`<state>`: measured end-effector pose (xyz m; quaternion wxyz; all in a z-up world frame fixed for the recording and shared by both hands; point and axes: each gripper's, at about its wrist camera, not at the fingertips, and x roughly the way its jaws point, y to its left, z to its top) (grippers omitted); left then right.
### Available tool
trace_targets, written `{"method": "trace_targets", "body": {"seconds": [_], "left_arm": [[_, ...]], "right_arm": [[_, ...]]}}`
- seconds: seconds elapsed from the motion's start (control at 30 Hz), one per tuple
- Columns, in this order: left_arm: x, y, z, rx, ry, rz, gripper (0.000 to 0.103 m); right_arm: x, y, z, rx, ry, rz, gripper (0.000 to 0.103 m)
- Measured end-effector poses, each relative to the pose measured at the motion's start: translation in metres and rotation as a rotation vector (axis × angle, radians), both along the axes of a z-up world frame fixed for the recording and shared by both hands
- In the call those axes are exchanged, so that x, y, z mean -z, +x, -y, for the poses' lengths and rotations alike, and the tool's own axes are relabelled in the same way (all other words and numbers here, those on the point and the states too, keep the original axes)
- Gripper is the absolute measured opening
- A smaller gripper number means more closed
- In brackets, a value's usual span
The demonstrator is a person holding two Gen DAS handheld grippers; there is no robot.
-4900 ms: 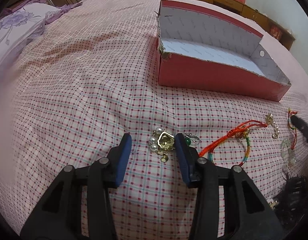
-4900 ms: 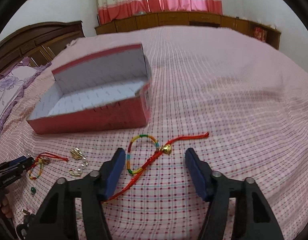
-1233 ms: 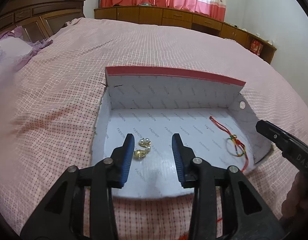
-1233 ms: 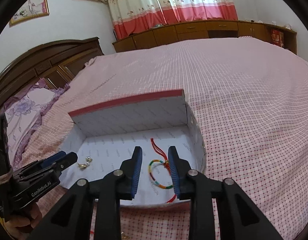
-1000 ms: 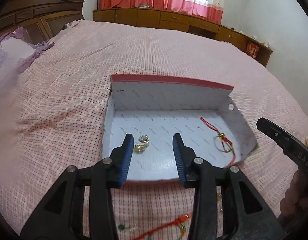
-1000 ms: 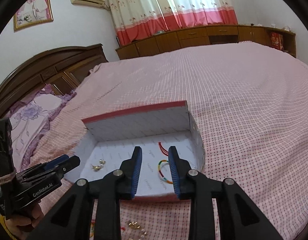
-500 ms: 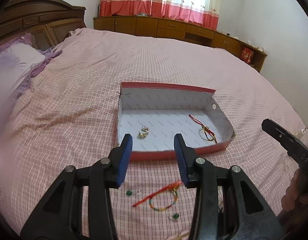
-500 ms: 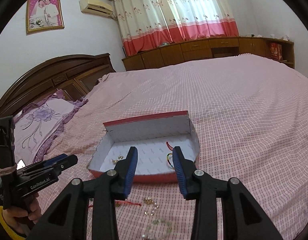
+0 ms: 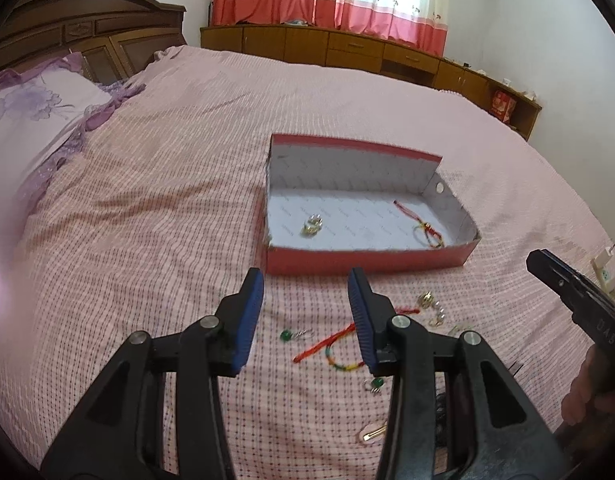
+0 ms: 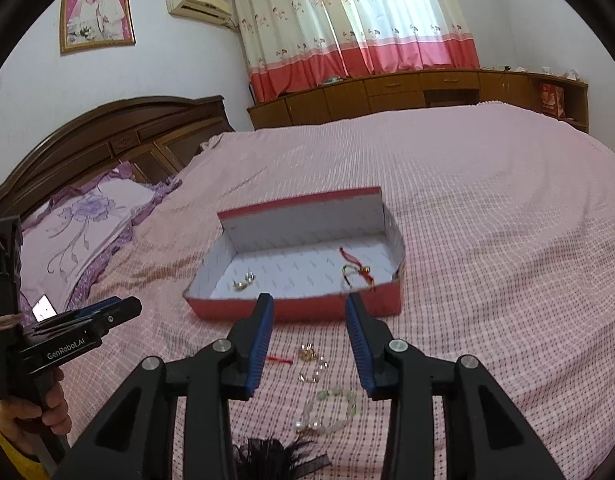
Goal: Organize jewelry
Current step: 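Open both grippers to drop the jewelry and withdraw from the box, then grasp the green bead charm with the left gripper while the right grasps the gold pearl earring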
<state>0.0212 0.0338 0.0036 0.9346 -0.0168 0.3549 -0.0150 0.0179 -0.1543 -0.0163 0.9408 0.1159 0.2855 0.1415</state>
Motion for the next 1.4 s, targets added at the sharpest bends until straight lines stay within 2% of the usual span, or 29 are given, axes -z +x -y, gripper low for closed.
{"method": "trace_targets", "body": {"seconds": [0.33, 0.9, 1.13, 1.4], "left_arm": [[0.032, 0.006, -0.014, -0.034, -0.015, -0.069, 0.035], [0.077, 0.021, -0.013, -0.022, -0.011, -0.161, 0.033], [0.089, 0.027, -0.009, -0.009, -0.001, -0.194, 0.021], [0.094, 0.032, -0.007, 0.002, -0.002, -0.199, 0.012]], "right_arm": [[0.028, 0.006, -0.01, -0.013, -0.019, -0.063, 0.04], [0.061, 0.023, -0.018, -0.024, -0.027, -0.146, 0.04], [0.069, 0.029, -0.017, -0.028, -0.026, -0.161, 0.04], [0.076, 0.034, -0.016, -0.031, -0.016, -0.179, 0.04]]}}
